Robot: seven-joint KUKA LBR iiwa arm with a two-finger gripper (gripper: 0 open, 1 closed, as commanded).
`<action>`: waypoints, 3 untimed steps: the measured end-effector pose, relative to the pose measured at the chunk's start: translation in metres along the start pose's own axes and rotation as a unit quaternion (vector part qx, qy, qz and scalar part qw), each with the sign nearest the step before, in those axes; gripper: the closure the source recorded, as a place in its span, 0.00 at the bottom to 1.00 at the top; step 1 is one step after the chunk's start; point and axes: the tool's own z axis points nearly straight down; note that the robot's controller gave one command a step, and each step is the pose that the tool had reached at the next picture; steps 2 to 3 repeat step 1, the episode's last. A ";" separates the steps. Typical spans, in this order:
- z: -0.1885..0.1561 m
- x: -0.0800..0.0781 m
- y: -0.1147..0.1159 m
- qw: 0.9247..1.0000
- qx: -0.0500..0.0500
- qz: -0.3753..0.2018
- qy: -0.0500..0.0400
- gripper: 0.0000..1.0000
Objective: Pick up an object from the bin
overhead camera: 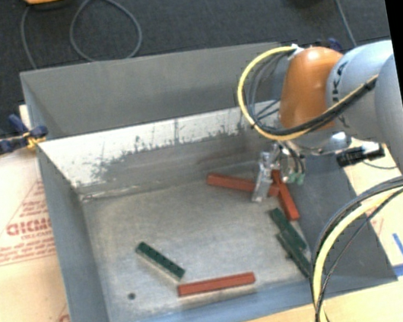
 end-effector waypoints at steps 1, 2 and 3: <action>-0.214 -0.003 0.018 0.998 0.000 -0.069 -0.005 1.00; -0.214 -0.003 0.018 0.998 0.000 -0.069 -0.005 1.00; -0.214 -0.003 0.018 0.998 0.000 -0.069 -0.005 1.00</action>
Offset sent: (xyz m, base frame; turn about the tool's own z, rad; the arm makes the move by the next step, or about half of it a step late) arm 0.0053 0.0184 0.2071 -0.1409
